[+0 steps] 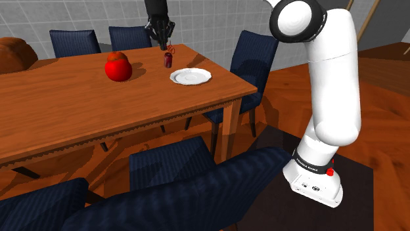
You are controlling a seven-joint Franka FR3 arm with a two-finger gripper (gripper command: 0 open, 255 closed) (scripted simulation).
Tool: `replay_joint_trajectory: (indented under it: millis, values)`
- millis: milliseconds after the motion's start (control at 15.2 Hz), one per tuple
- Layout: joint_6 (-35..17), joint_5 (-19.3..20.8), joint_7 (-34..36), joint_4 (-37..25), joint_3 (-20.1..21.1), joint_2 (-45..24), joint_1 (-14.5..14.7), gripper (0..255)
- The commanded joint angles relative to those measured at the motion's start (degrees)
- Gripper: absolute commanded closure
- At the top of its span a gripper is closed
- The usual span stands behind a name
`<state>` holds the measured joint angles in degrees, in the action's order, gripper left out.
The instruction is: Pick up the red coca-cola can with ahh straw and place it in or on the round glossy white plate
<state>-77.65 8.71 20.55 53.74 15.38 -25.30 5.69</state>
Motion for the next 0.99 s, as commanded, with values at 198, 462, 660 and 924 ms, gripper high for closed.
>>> replay_joint_trajectory:
  millis: [198, 462, 660, 924]
  values:
    - [-1.7, -1.7, -6.0, 6.4, -1.3, 5.1, -5.8, 255]
    - [-2.2, -2.8, -11.0, 9.4, -2.8, 8.0, -9.8, 255]
    - [-3.2, -3.3, -13.3, 11.8, -3.5, 9.5, -11.6, 255]
    - [-7.2, -3.8, -13.3, 17.6, -3.6, 11.3, -12.1, 255]
